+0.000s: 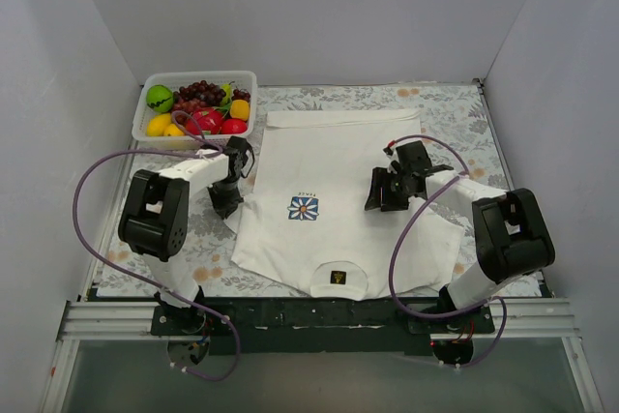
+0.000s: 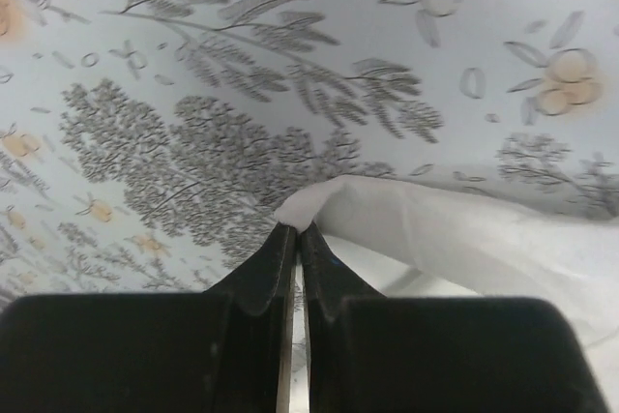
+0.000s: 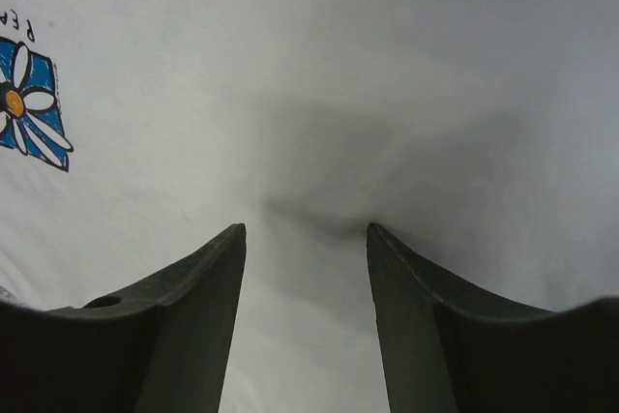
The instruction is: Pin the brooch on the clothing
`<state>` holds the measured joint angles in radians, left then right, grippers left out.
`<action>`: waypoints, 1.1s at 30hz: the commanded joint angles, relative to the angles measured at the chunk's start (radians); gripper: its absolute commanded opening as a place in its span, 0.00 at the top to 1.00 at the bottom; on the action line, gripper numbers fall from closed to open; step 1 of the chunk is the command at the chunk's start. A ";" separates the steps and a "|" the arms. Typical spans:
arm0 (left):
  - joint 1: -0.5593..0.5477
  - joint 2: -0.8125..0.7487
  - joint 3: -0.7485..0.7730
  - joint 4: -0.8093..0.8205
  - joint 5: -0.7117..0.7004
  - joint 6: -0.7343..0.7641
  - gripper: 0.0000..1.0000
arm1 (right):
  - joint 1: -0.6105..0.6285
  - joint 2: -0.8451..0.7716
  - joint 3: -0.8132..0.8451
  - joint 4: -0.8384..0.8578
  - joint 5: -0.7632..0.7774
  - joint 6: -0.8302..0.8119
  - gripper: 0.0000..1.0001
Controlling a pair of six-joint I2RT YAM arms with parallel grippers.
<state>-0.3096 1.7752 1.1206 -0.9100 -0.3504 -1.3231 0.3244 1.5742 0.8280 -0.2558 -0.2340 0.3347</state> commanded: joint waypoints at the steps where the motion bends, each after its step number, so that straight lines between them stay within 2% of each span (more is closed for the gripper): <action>1: 0.030 -0.068 -0.028 -0.082 -0.105 -0.034 1.00 | -0.044 0.073 -0.004 -0.028 0.075 -0.029 0.38; 8: 0.047 -0.046 0.030 -0.151 -0.245 0.013 1.00 | -0.082 0.087 0.003 -0.043 0.078 -0.052 0.38; 14: 0.047 0.045 0.146 -0.223 -0.396 0.048 1.00 | -0.084 0.102 0.003 -0.046 0.073 -0.054 0.38; 20: 0.044 0.095 0.200 -0.292 -0.421 0.022 0.99 | -0.082 0.116 0.020 -0.059 0.087 -0.060 0.38; 22: 0.044 0.086 0.203 -0.308 -0.449 0.004 0.93 | -0.082 0.113 0.025 -0.062 0.094 -0.066 0.38; 23: 0.043 0.081 0.203 -0.311 -0.455 0.001 0.78 | -0.082 0.113 0.028 -0.063 0.101 -0.068 0.39; 25: 0.044 0.073 0.217 -0.313 -0.466 -0.004 0.63 | -0.082 0.115 0.036 -0.076 0.108 -0.077 0.39; 26: 0.044 0.067 0.223 -0.310 -0.464 -0.001 0.41 | -0.084 0.112 0.040 -0.079 0.114 -0.080 0.39; 27: 0.044 0.061 0.229 -0.308 -0.461 -0.001 0.27 | -0.082 0.104 0.045 -0.085 0.114 -0.082 0.39; 29: 0.043 0.040 0.255 -0.284 -0.406 0.031 0.19 | -0.081 0.092 0.051 -0.089 0.116 -0.088 0.39; 31: 0.037 0.011 0.255 -0.258 -0.337 0.056 0.19 | -0.077 0.070 0.057 -0.094 0.114 -0.094 0.39; 32: 0.037 -0.029 0.242 -0.215 -0.244 0.083 0.20 | -0.074 0.066 0.059 -0.099 0.113 -0.097 0.39; 33: 0.037 -0.054 0.226 -0.193 -0.183 0.091 0.25 | -0.073 0.054 0.063 -0.102 0.113 -0.095 0.39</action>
<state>-0.2665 1.8568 1.3422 -1.1793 -0.6949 -1.2842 0.2619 1.6276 0.8894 -0.2977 -0.2718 0.3069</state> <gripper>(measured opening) 0.803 0.607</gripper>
